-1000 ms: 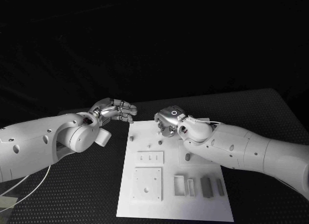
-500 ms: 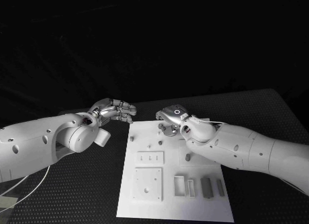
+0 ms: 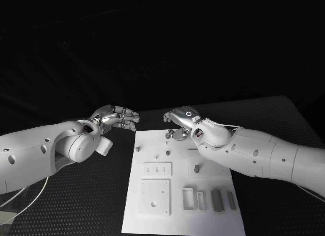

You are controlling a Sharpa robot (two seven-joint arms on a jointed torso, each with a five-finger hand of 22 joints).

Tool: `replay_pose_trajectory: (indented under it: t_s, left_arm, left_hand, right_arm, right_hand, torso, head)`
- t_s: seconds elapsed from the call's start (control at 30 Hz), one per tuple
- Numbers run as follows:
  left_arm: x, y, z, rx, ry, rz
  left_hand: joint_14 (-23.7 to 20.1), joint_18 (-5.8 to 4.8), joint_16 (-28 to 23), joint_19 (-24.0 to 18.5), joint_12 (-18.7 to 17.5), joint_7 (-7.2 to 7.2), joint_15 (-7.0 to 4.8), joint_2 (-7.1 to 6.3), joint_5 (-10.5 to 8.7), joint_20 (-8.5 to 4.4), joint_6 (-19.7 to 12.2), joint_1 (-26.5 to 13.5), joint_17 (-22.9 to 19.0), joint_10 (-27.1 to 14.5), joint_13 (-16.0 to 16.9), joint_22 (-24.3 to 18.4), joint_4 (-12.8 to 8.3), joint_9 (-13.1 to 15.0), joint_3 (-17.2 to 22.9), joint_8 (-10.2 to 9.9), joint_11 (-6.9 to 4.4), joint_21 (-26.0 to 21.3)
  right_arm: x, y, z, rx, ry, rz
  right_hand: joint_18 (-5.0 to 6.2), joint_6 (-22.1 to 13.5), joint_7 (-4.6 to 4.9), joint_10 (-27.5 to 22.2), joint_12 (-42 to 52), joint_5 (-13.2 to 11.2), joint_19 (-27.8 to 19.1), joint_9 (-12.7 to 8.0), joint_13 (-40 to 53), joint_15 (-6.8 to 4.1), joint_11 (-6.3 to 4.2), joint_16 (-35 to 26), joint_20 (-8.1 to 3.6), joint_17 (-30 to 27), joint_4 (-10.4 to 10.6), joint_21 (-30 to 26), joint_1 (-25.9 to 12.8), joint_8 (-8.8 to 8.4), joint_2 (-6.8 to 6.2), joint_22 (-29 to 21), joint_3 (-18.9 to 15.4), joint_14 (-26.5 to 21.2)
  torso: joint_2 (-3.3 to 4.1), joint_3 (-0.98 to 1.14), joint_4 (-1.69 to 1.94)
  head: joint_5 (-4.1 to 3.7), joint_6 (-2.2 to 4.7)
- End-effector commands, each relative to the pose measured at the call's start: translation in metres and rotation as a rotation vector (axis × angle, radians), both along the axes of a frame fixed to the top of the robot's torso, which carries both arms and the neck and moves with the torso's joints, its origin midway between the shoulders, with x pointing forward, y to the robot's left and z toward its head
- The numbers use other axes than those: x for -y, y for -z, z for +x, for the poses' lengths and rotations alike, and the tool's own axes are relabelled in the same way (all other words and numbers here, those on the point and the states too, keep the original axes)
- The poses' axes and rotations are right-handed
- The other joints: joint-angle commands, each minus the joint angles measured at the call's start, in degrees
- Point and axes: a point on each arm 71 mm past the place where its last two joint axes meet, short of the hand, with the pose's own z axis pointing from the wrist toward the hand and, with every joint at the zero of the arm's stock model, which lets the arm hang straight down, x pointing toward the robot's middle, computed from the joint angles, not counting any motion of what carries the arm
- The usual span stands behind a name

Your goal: Assemble the parts on the task board

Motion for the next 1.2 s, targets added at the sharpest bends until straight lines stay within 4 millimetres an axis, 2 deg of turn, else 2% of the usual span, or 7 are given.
replay_pose_trajectory:
  t_s: [0.03,0.3,0.37,0.63,0.8,0.87,1.2]
  left_arm:
    - [-0.002,-0.003,0.001,0.015,0.0,-0.009]
    - [-0.017,-0.004,0.003,0.036,-0.004,-0.017]
    - [-0.021,-0.005,0.003,0.04,-0.009,-0.018]
    - [-0.025,-0.005,0.005,0.048,-0.011,-0.019]
    - [-0.021,-0.005,0.004,0.048,0.003,-0.024]
    - [-0.019,-0.006,0.004,0.048,0.01,-0.027]
    - [-0.011,-0.005,0.006,0.053,0.027,-0.032]
  left_hand:
    - [0.12,0.96,-0.2,0.36,-0.38,-0.1,-0.01,-0.32,-0.03,-0.16,-0.09,-0.26,0.08,0.19,0.11,0.08,0.11,0.09,-0.32,-0.19,0.22,-0.36]
    - [0.09,0.92,-0.41,0.31,-0.33,-0.84,0.03,-0.04,-0.03,-0.13,0.43,-0.53,0.17,0.66,0.38,0.1,0.16,0.41,-0.33,0.0,0.03,-0.56]
    - [0.12,0.93,-0.42,0.33,-0.32,-0.91,0.02,0.08,-0.03,-0.14,0.49,-0.54,0.19,0.74,0.42,0.11,0.16,0.45,-0.31,0.02,-0.01,-0.56]
    - [0.2,0.95,-0.43,0.41,-0.29,-0.94,0.0,0.22,-0.03,-0.15,0.57,-0.58,0.24,0.91,0.5,0.14,0.14,0.51,-0.33,0.02,-0.08,-0.57]
    - [0.23,0.95,-0.44,0.43,-0.3,-0.93,-0.01,0.27,-0.03,-0.16,0.6,-0.62,0.26,0.95,0.53,0.15,0.14,0.54,-0.35,0.02,-0.1,-0.57]
    - [0.23,0.95,-0.44,0.44,-0.3,-0.93,-0.01,0.28,-0.03,-0.16,0.6,-0.63,0.26,0.96,0.53,0.15,0.13,0.54,-0.35,0.01,-0.1,-0.57]
    - [0.28,0.96,-0.47,0.47,-0.4,-0.83,-0.03,0.41,-0.03,-0.18,0.51,-0.7,0.3,0.9,0.56,0.17,0.09,0.56,-0.41,-0.09,-0.08,-0.6]
  right_arm:
    - [0.012,-0.003,0.004,-0.03,0.033,0.014]
    - [0.048,-0.035,0.013,-0.192,0.04,0.001]
    - [0.056,-0.044,0.012,-0.226,0.043,-0.016]
    - [0.08,-0.055,0.004,-0.264,0.079,-0.103]
    - [0.085,-0.051,0.008,-0.267,0.111,-0.187]
    - [0.087,-0.049,0.008,-0.264,0.117,-0.189]
    - [0.094,-0.036,0.009,-0.261,0.141,-0.203]
  right_hand:
    - [4.37,0.31,0.12,1.78,0.87,-0.17,0.27,0.07,0.11,-0.65,-0.49,0.27,-0.36,-0.12,0.59,-0.1,0.11,0.36,0.3,1.23,-0.04,0.03]
    - [4.36,0.85,0.96,6.29,2.47,-0.15,-0.92,0.15,1.17,-2.42,-2.29,-0.71,0.0,-0.94,1.18,-0.67,-0.58,0.98,0.9,1.11,-0.5,-0.7]
    - [4.35,0.12,-0.4,5.61,1.85,-0.2,-1.89,-0.01,1.07,-2.13,-2.0,-1.52,0.52,-1.38,1.61,-1.29,-1.63,0.72,0.83,1.02,-0.96,-1.43]
    - [4.37,-0.44,-0.59,8.55,3.95,-0.27,-2.17,0.09,4.49,-3.44,-3.31,-1.54,0.6,-1.6,0.78,-1.4,-4.9,1.06,1.57,1.15,-7.37,-1.51]
    - [4.37,-0.04,-1.45,11.59,13.6,-0.18,-1.87,0.3,15.3,-5.58,-5.48,-1.68,0.51,-1.82,1.16,-1.85,-4.92,1.6,1.35,1.04,-9.47,-1.4]
    - [4.37,0.08,-2.01,7.9,22.48,-0.07,-1.46,0.32,25.71,-5.69,-6.03,-1.13,0.34,-1.59,1.73,-1.8,-4.77,1.59,1.19,1.23,-9.8,-1.2]
    - [4.37,-1.88,-1.33,1.17,39.41,-0.12,-1.05,0.03,41.22,-5.76,-5.8,2.86,-0.36,1.41,2.68,0.86,-5.05,0.4,0.24,1.41,-9.73,-2.21]
  torso:
    - [0.05,0.1,3.91]
    - [-0.07,0.02,3.48]
    - [-0.1,0.02,3.24]
    - [-0.3,-0.28,2.51]
    - [-0.34,-0.56,2.15]
    - [-0.29,-0.71,2.08]
    - [0.02,-1.74,1.4]
  head:
    - [0.03,0.16]
    - [-0.45,1.4]
    - [-0.58,1.74]
    - [-1.88,2.88]
    - [-2.12,3.2]
    - [-2.38,3.22]
    - [-3.3,3.34]
